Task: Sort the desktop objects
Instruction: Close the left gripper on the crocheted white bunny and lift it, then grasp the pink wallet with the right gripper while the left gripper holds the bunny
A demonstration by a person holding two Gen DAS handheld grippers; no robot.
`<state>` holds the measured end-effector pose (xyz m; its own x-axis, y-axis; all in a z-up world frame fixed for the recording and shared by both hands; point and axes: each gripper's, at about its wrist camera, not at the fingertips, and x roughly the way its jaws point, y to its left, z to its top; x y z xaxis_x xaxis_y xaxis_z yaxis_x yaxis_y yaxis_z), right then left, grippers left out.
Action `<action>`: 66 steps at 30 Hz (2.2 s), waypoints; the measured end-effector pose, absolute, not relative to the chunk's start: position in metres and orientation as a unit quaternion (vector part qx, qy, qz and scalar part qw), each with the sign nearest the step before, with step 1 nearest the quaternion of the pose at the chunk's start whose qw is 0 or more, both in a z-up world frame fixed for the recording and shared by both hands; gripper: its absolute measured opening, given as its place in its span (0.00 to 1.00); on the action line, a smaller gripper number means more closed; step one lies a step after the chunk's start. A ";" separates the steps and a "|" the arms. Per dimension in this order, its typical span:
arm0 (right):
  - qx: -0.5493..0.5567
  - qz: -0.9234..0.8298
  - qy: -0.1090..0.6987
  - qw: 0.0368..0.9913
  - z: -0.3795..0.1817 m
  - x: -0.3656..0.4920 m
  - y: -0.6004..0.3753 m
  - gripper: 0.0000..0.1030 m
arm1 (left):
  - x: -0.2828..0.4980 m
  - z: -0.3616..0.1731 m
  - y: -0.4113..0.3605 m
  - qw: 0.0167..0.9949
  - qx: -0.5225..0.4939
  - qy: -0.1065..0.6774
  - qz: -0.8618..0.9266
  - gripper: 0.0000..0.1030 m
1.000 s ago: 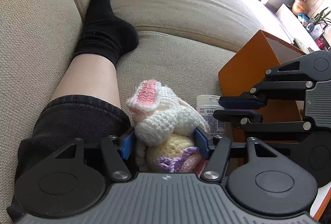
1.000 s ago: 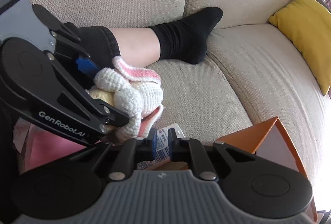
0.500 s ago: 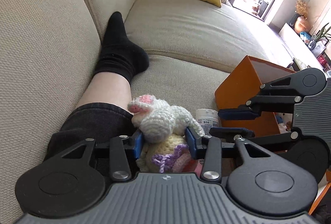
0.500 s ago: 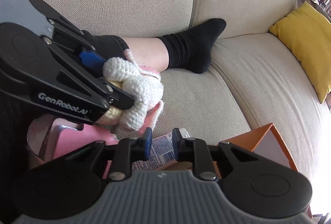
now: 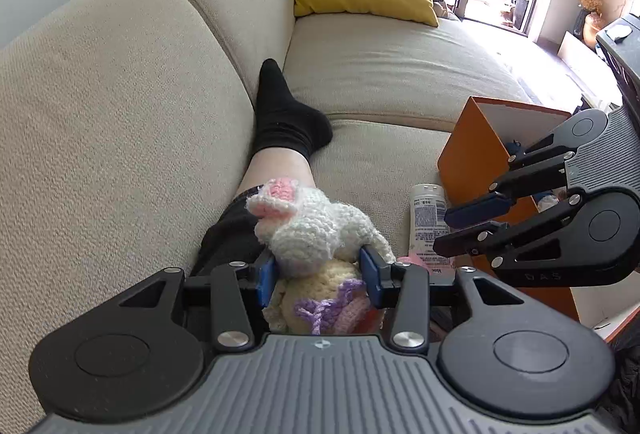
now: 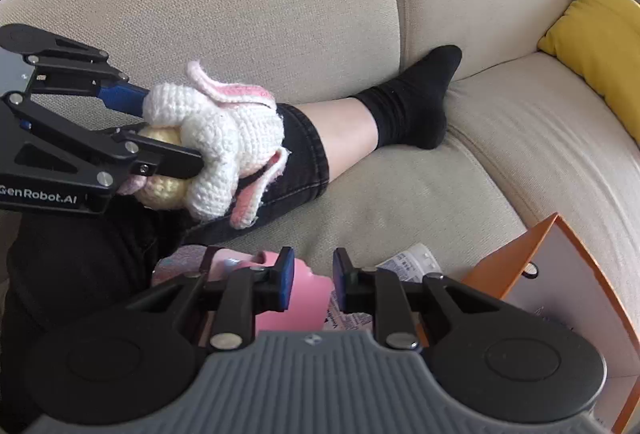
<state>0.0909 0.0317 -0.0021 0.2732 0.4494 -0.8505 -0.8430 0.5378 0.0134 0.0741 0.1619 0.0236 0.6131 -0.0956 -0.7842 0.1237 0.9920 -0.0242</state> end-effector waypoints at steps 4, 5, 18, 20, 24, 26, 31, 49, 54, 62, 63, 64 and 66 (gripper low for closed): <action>-0.211 0.428 0.450 0.754 -0.003 0.078 0.030 0.31 | 0.073 0.018 0.162 0.899 0.006 0.434 -0.056 0.52; -0.208 0.428 0.455 0.753 -0.004 0.077 0.031 0.33 | 0.074 0.016 0.162 0.899 0.005 0.435 -0.055 0.53; -0.209 0.453 0.468 0.729 -0.004 0.051 0.030 0.45 | 0.068 0.009 0.157 0.902 0.018 0.428 -0.052 0.56; -0.224 0.448 0.472 0.726 -0.012 0.049 0.035 0.45 | 0.066 0.011 0.156 0.903 0.022 0.426 -0.052 0.55; -0.236 0.441 0.481 0.721 -0.019 0.049 0.034 0.41 | 0.062 0.013 0.156 0.902 0.025 0.427 -0.054 0.54; -0.239 0.437 0.479 0.723 -0.015 0.051 0.028 0.32 | 0.061 0.013 0.157 0.902 0.024 0.427 -0.053 0.54; -0.243 0.417 0.468 0.741 -0.006 0.061 0.014 0.28 | 0.063 0.010 0.153 0.902 0.030 0.429 -0.049 0.55; -0.203 0.422 0.477 0.744 0.001 0.070 0.020 0.04 | 0.041 0.004 0.123 0.904 0.075 0.417 -0.059 0.52; -0.193 0.404 0.471 0.760 0.008 0.076 0.012 0.03 | 0.038 0.004 0.120 0.910 0.061 0.406 -0.054 0.51; -0.184 0.408 0.466 0.763 0.009 0.077 0.007 0.03 | 0.048 0.004 0.099 0.915 0.086 0.390 -0.057 0.51; -0.183 0.411 0.464 0.763 0.011 0.077 0.007 0.07 | 0.049 0.005 0.098 0.915 0.086 0.391 -0.059 0.51; -0.182 0.416 0.460 0.763 0.013 0.077 0.005 0.10 | 0.050 0.005 0.098 0.914 0.087 0.392 -0.059 0.51; -0.185 0.428 0.455 0.759 0.018 0.073 0.005 0.21 | 0.049 0.004 0.098 0.913 0.089 0.395 -0.057 0.51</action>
<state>0.0733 0.0049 0.0179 0.2199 0.4817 -0.8483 -0.8181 0.5648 0.1087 0.0494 0.0983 0.0043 0.6814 -0.0333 -0.7312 0.1734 0.9779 0.1170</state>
